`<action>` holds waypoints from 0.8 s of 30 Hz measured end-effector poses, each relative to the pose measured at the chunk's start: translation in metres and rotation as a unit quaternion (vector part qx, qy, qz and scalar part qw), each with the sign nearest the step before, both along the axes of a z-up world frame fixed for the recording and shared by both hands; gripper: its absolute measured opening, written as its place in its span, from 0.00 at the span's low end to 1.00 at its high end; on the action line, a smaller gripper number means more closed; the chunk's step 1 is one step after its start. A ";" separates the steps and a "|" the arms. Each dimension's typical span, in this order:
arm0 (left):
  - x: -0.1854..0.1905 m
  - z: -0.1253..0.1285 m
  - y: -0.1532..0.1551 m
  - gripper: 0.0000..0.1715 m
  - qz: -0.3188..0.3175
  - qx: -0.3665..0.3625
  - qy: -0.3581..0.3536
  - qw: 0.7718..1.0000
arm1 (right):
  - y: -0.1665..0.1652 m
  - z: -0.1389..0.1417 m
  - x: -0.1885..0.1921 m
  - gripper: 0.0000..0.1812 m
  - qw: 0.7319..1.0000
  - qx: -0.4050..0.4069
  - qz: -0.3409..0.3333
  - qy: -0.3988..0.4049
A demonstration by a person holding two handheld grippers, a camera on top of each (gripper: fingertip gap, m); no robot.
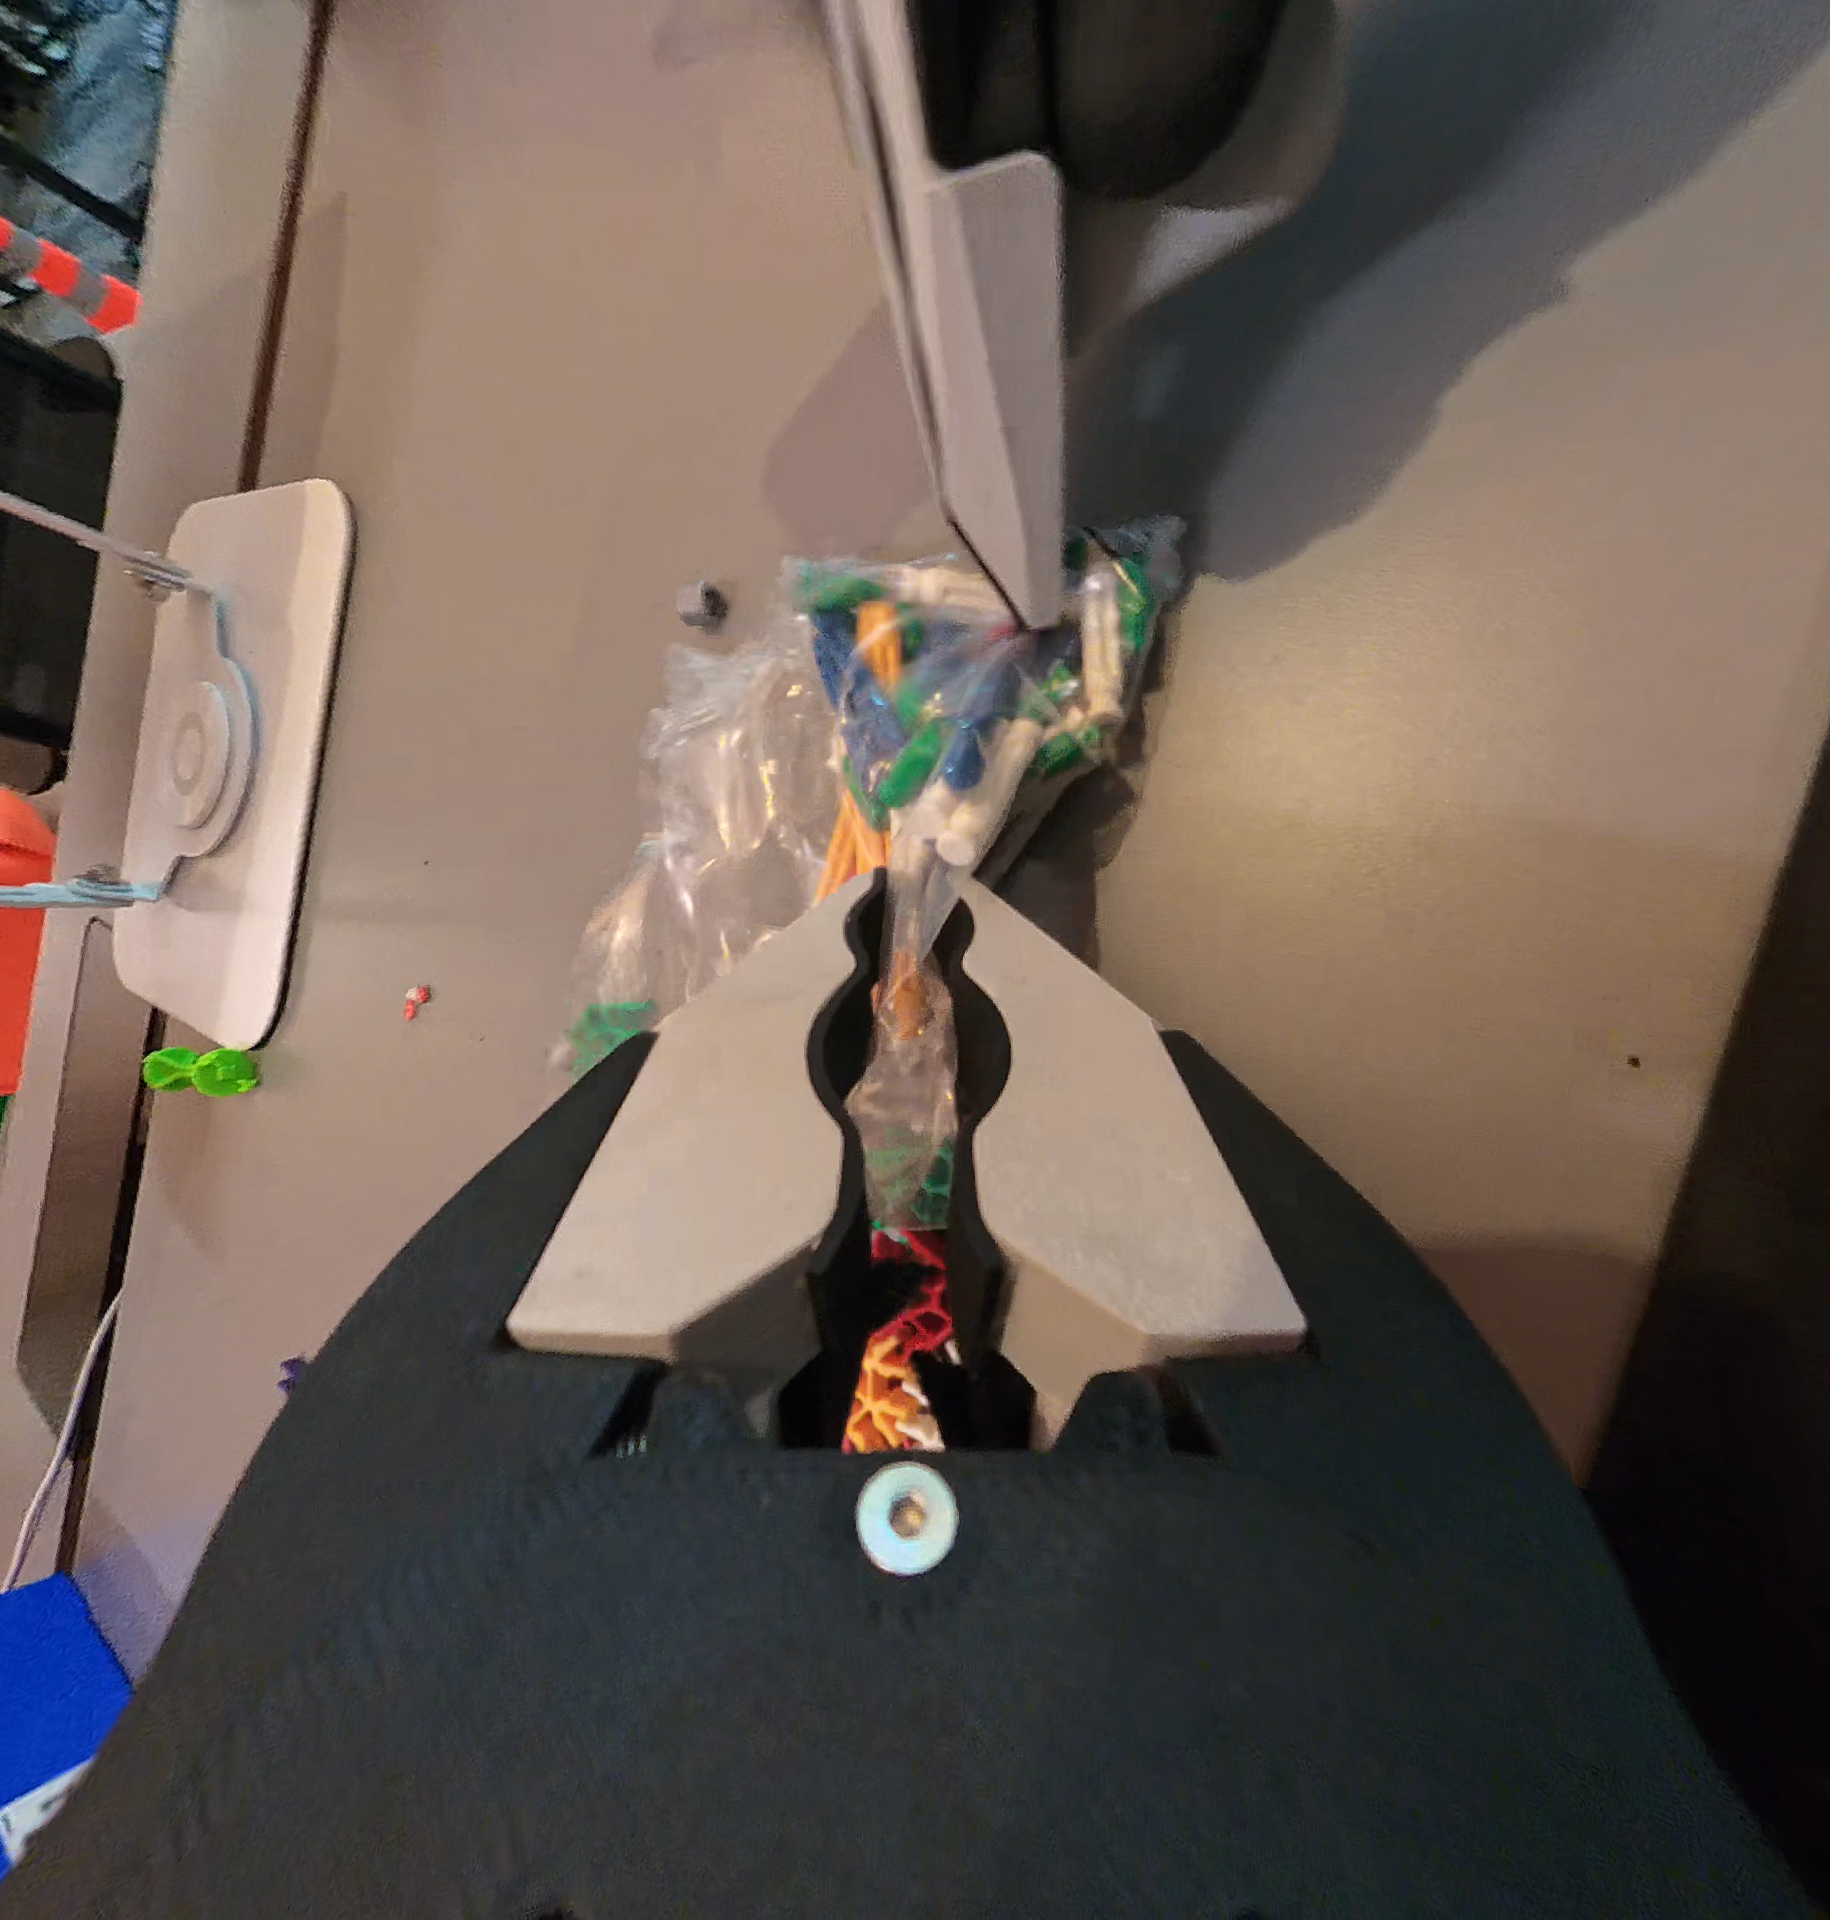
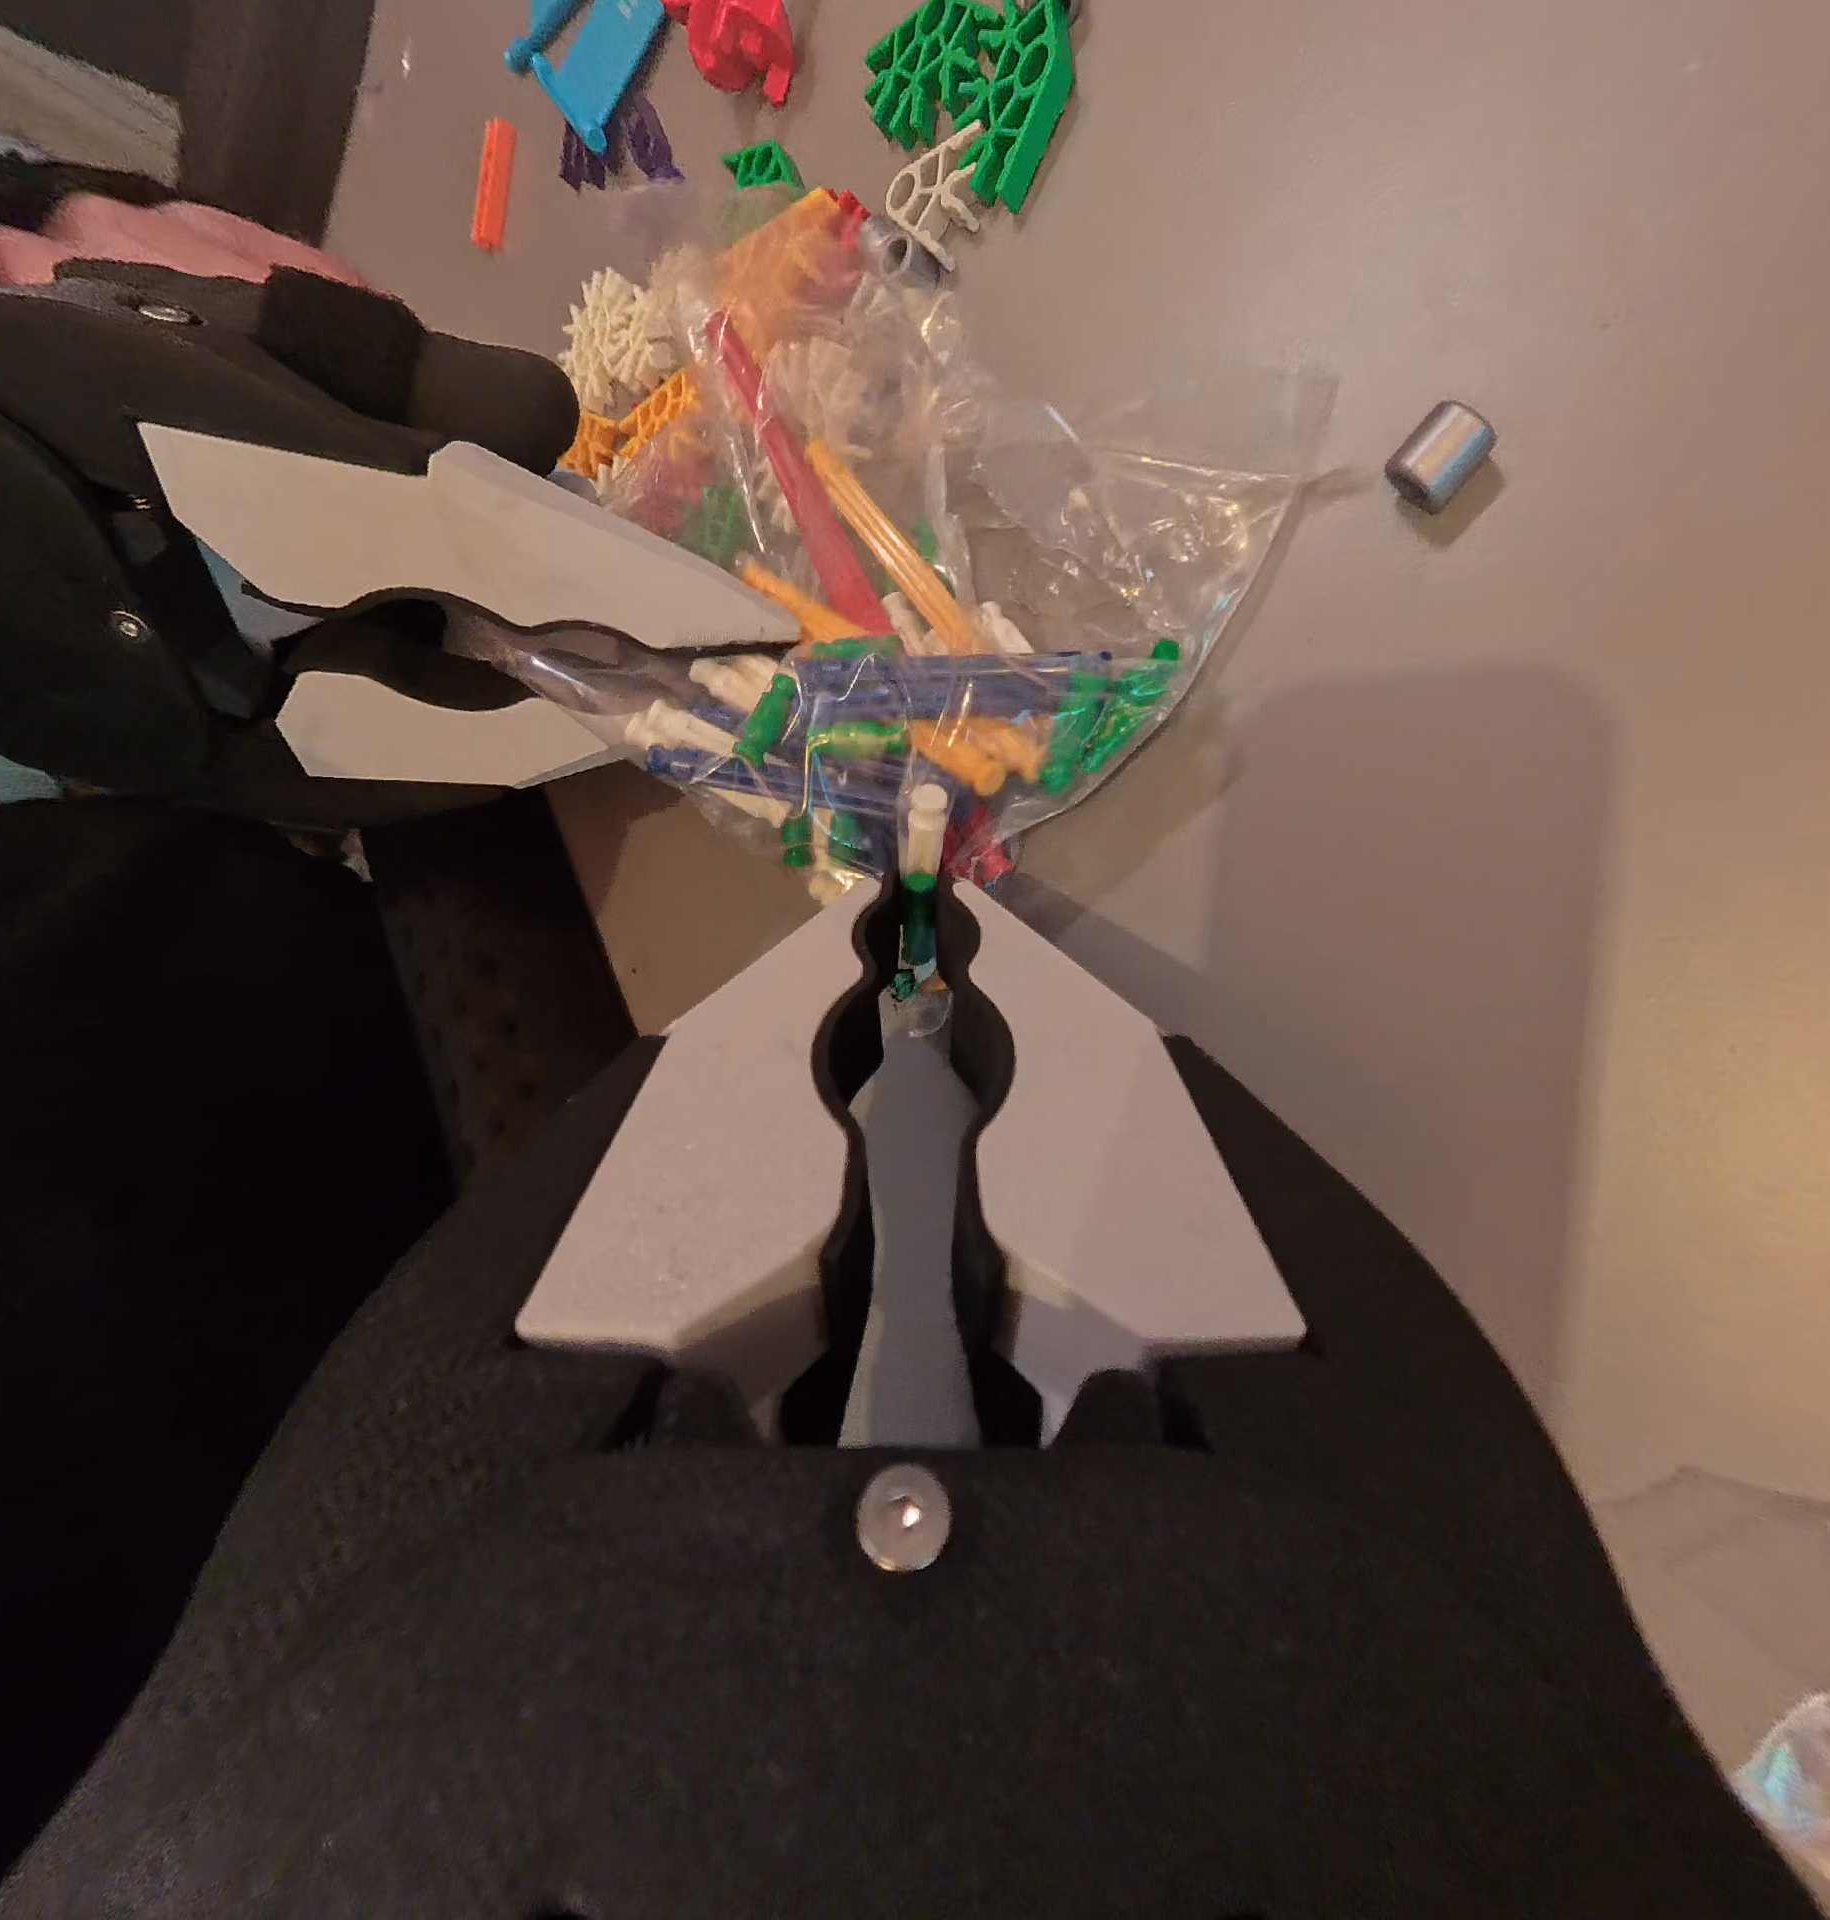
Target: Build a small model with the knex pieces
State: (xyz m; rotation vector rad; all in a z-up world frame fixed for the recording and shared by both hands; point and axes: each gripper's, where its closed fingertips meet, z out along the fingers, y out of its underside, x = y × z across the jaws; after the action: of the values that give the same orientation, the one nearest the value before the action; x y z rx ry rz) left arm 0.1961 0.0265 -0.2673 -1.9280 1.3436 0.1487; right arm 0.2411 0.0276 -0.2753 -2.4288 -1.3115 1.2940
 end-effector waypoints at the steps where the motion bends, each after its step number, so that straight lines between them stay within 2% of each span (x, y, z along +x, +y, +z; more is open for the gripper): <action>1: 0.000 0.005 0.002 0.02 0.006 0.007 -0.012 1.000 | -0.003 0.001 0.000 0.02 1.000 -0.010 -0.003 0.008; 5: 0.004 0.013 0.001 0.02 0.006 0.002 -0.037 0.999 | -0.021 0.005 -0.001 0.02 0.999 -0.017 0.016 0.022; 7: 0.003 0.018 0.000 0.02 0.010 0.000 -0.047 0.999 | -0.021 0.012 -0.001 0.05 0.999 -0.001 0.015 0.041; 11: -0.003 0.038 0.006 0.02 0.033 -0.013 -0.097 0.995 | -0.021 0.032 0.004 0.29 0.997 0.037 0.021 0.068; 13: -0.003 0.047 0.007 0.02 0.041 -0.023 -0.126 0.991 | -0.021 0.037 0.006 0.26 0.995 0.064 0.028 0.072; 16: -0.003 0.051 0.007 0.02 0.043 -0.026 -0.133 0.990 | -0.016 0.037 0.003 0.13 0.990 0.120 0.028 0.063; 21: -0.003 0.051 0.004 0.02 0.058 -0.062 -0.150 0.985 | -0.022 0.037 -0.004 0.02 0.992 0.104 0.034 0.063; 24: -0.006 0.055 0.001 0.02 0.061 -0.076 -0.151 0.984 | -0.023 0.049 -0.004 0.00 0.994 0.076 0.024 0.081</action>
State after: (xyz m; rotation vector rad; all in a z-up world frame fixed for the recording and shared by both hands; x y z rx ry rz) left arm 0.1903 0.0280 -0.2121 -2.0633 1.0623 -0.1878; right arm 0.2367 0.0048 -0.2260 -2.1562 -1.3775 1.3178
